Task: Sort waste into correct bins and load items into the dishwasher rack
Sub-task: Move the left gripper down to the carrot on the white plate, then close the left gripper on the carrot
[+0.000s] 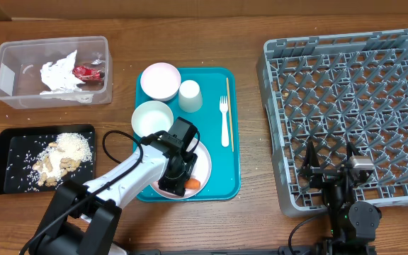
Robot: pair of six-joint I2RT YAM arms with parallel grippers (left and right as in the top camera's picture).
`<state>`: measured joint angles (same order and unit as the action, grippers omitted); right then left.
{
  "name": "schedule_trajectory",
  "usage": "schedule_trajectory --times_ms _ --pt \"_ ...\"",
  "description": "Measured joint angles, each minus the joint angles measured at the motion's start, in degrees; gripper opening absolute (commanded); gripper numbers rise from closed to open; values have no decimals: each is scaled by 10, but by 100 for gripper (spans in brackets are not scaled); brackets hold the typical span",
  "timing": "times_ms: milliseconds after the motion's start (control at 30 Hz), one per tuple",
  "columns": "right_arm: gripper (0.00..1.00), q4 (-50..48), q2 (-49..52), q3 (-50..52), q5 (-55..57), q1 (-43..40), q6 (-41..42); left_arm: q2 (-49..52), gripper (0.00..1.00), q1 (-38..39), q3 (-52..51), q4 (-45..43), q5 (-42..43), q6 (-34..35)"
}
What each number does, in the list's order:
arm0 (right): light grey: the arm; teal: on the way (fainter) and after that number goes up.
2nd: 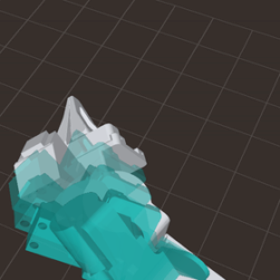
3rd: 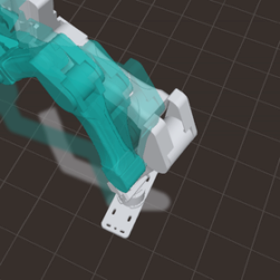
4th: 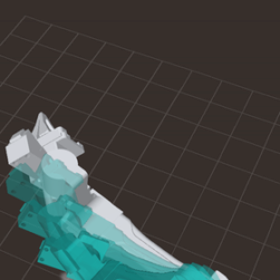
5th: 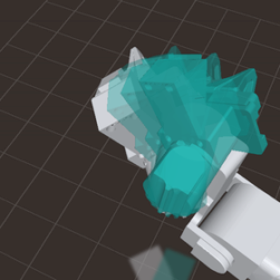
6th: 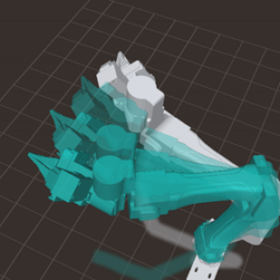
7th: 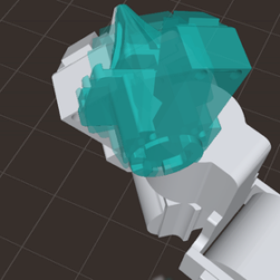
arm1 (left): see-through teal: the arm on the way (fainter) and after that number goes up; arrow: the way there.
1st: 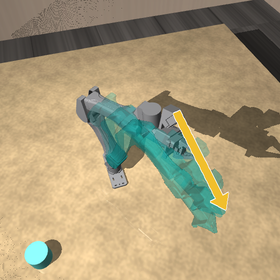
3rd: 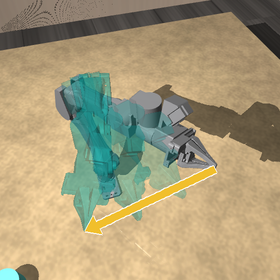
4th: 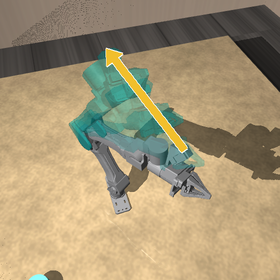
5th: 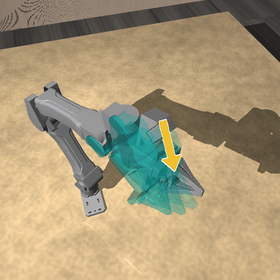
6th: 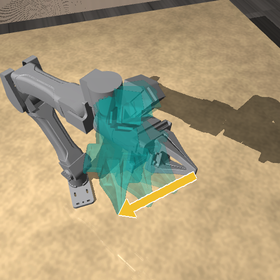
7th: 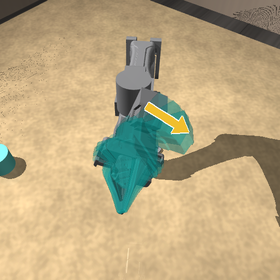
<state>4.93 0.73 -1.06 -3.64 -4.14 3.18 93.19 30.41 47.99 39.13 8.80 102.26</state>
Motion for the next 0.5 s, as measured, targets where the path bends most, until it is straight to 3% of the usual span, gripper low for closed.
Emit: schedule_trajectory --times_ms 233,500 --pt "100 0 0 0 0 0 0 0 35 0 0 -1 -2 -14" --pt "100 0 0 0 0 0 0 4 33 -2 9 1 -13 -58"
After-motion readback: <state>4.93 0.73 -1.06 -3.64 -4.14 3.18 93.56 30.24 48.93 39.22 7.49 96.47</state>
